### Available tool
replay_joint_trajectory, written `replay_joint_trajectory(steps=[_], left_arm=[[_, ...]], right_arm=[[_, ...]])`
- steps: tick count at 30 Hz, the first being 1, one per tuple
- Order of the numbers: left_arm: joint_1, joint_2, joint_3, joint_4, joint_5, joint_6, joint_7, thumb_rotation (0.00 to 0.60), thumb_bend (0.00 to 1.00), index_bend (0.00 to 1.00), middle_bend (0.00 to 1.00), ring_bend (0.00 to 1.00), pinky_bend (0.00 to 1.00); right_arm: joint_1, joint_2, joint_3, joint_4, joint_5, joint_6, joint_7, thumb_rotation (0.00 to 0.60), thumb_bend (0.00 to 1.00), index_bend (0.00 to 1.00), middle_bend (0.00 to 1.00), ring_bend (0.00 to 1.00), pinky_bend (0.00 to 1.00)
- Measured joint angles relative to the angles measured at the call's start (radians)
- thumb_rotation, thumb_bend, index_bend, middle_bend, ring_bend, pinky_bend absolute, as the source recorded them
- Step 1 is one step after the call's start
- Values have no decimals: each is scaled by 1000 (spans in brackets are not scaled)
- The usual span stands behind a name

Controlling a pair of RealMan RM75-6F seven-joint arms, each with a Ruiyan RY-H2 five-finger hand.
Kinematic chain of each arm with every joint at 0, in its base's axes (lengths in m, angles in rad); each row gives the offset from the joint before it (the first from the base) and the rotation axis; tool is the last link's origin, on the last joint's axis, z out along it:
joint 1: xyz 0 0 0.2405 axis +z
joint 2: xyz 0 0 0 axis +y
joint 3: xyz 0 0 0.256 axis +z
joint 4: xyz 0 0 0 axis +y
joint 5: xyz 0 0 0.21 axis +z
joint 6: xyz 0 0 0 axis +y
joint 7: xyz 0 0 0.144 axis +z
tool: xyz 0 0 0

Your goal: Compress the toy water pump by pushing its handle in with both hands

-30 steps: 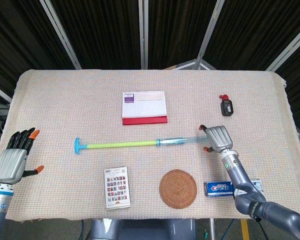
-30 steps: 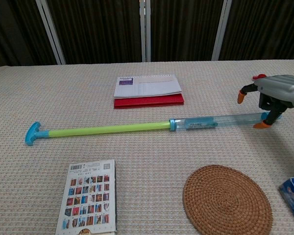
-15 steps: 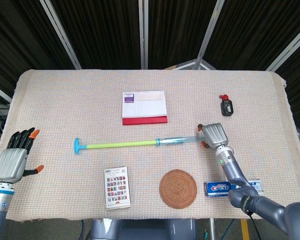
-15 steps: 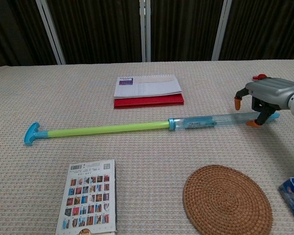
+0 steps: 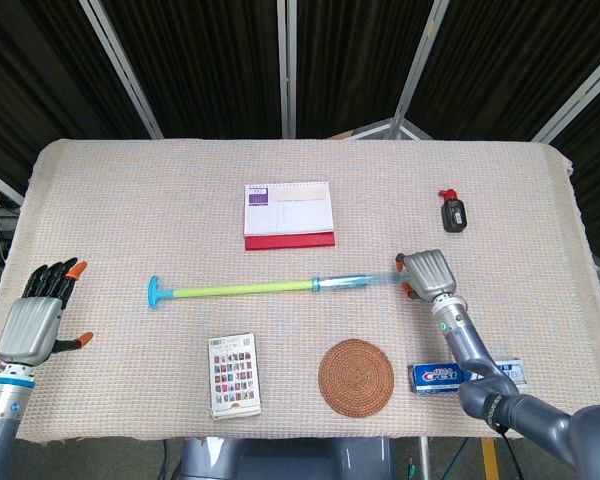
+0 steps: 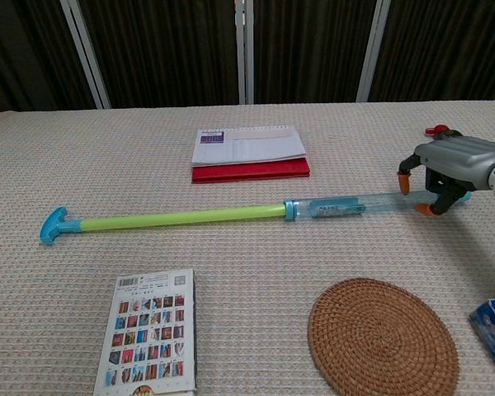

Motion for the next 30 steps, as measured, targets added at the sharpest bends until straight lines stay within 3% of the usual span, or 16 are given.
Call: replay_joint_trajectory(steps=[10, 13, 15, 18, 20, 22, 30], left_arm=[[-33, -17, -21, 9, -38, -48, 9, 600, 0, 0, 0, 0, 0], [-36, -22, -25, 12, -40, -48, 9, 600, 0, 0, 34, 44, 31], [-39, -27, -29, 18, -41, -48, 8, 600, 0, 0, 133, 144, 133], [-46, -37, -35, 28, -41, -49, 9, 600, 3, 13, 362, 353, 388], [-54, -44, -38, 38, -39, -53, 8, 600, 36, 102, 503, 483, 551], [-66, -52, -41, 51, -39, -68, 8, 600, 83, 191, 597, 565, 640], [-149, -90, -49, 133, -61, -219, 9, 600, 274, 342, 766, 715, 882]], right_arm=[[-25, 44, -9, -90, 22, 7, -14, 600, 388, 626, 1000, 1000, 1000], [-30, 47, -16, -95, 28, 3, -15, 600, 389, 627, 1000, 1000, 1000], [-32, 46, -18, -95, 29, 4, -14, 600, 389, 627, 1000, 1000, 1000], [-34, 45, -21, -93, 29, 5, -13, 600, 388, 627, 1000, 1000, 1000], [-35, 45, -22, -91, 29, 6, -14, 600, 388, 628, 1000, 1000, 1000], [-35, 46, -22, -89, 29, 9, -13, 600, 389, 628, 1000, 1000, 1000], [-38, 53, -24, -92, 27, 17, -16, 600, 388, 629, 1000, 1000, 1000]])
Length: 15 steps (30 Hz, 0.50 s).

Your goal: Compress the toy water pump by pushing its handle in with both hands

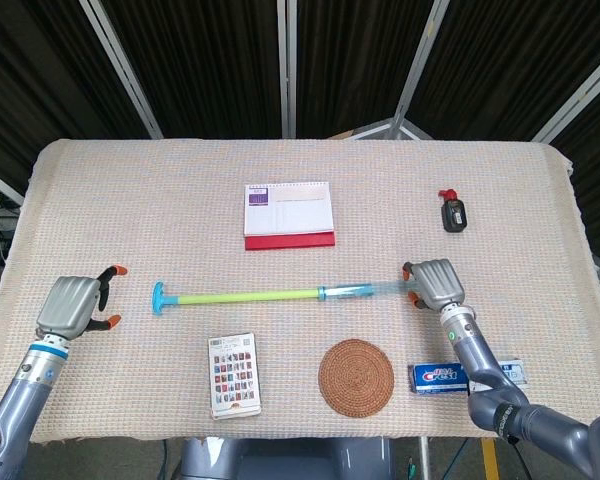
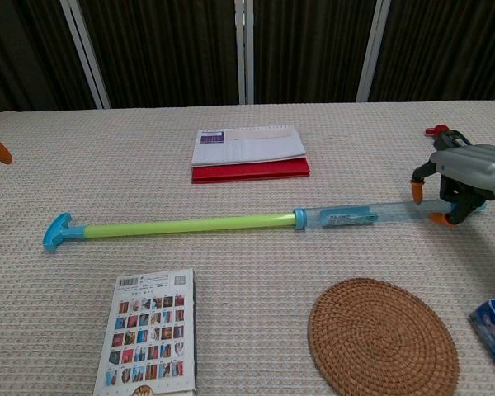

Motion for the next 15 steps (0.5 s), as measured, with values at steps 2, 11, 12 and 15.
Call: replay_joint_trajectory(steps=[2, 11, 12, 15], left_arm=[[-19, -16, -3, 23, -11, -35, -4, 600, 305, 374, 781, 726, 908], [-98, -119, -11, 137, -92, -160, 11, 600, 365, 406, 784, 726, 909], [-105, -133, -13, 149, -104, -168, 18, 600, 364, 409, 784, 726, 909], [-125, -164, -17, 168, -129, -194, 27, 600, 364, 415, 784, 726, 909]], right_arm=[[-1, 0, 0, 0, 2, 1, -2, 600, 388, 630, 1000, 1000, 1000], [-4, -4, 0, 0, 11, 5, -10, 600, 389, 638, 1000, 1000, 1000], [-4, -4, 0, 0, 11, 5, -11, 600, 388, 638, 1000, 1000, 1000], [-4, -3, 1, -2, 11, 8, -11, 600, 388, 640, 1000, 1000, 1000]])
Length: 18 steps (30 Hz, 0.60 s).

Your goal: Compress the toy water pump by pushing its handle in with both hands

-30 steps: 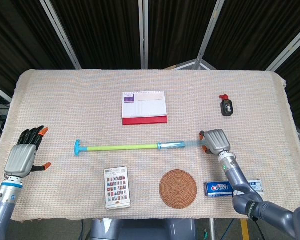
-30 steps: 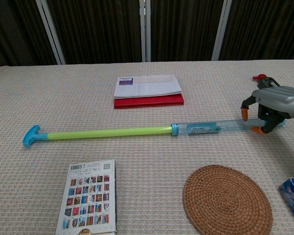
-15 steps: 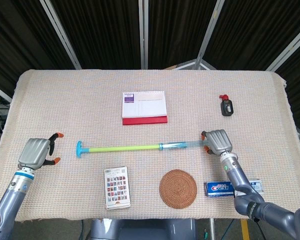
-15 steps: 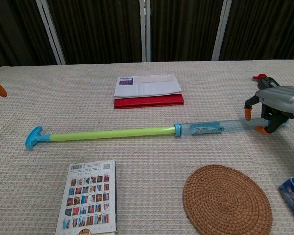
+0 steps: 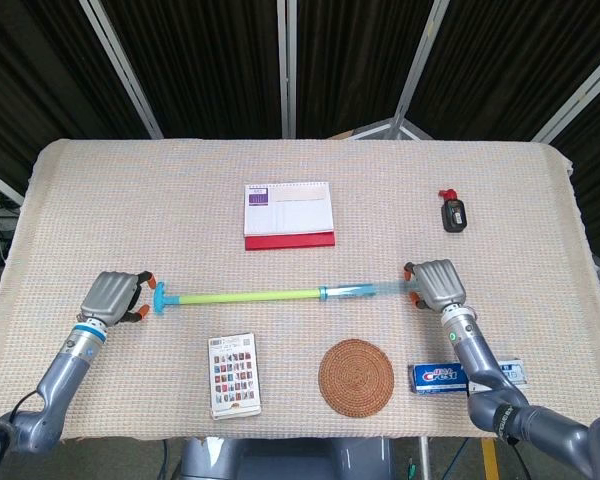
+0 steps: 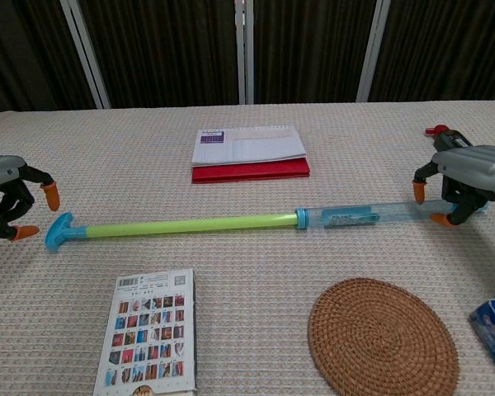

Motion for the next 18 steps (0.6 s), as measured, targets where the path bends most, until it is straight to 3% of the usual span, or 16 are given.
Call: replay_joint_trajectory(steps=[18], left_arm=[[-73, -90, -18, 52, -82, -72, 21, 600, 398, 469, 784, 726, 909]], right_arm=[[-2, 7, -2, -8, -5, 7, 3, 600, 388, 645, 1000, 1000, 1000]])
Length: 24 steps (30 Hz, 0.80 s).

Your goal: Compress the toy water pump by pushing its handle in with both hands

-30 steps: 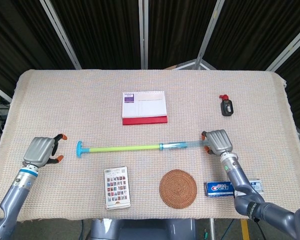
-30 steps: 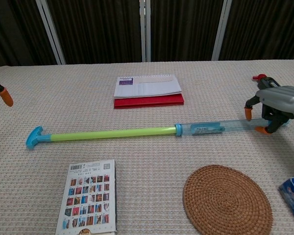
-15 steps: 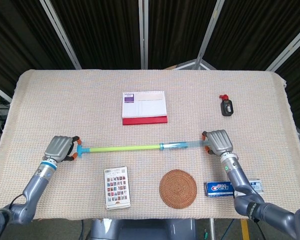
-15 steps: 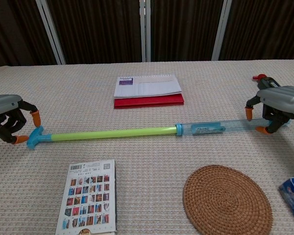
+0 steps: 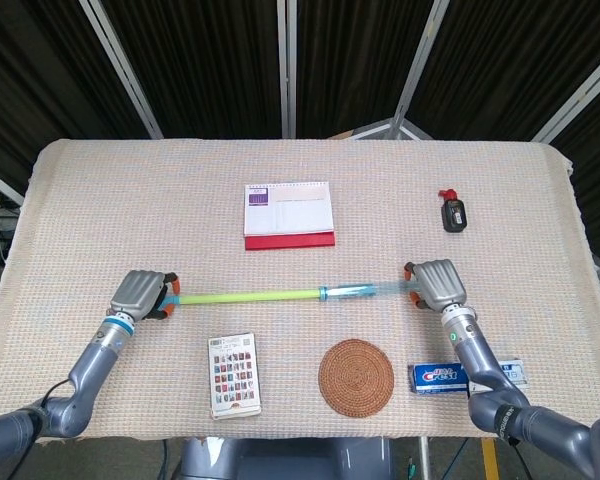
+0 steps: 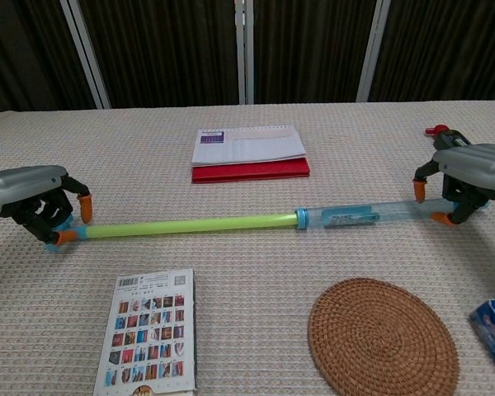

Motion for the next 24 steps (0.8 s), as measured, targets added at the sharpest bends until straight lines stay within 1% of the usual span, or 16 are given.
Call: replay_joint_trajectory(steps=[8, 15, 20, 24], left_arm=[[-14, -21, 5, 22, -36, -14, 17, 600, 399, 466, 785, 726, 909], [-20, -28, 10, 33, -51, -12, 19, 600, 403, 515, 784, 726, 909], [-24, -30, 12, 34, -58, -14, 19, 600, 456, 687, 786, 726, 909], [-26, -31, 9, 31, -62, -10, 12, 600, 459, 726, 789, 726, 909]], right_arm=[[-1, 10, 2, -9, -1, 4, 1, 600, 388, 645, 1000, 1000, 1000], [-1, 11, 1, -12, 2, 3, -1, 600, 388, 647, 1000, 1000, 1000], [-1, 11, 2, -15, 2, 5, -2, 600, 389, 649, 1000, 1000, 1000], [0, 13, 2, -23, -1, 8, -2, 600, 388, 650, 1000, 1000, 1000]])
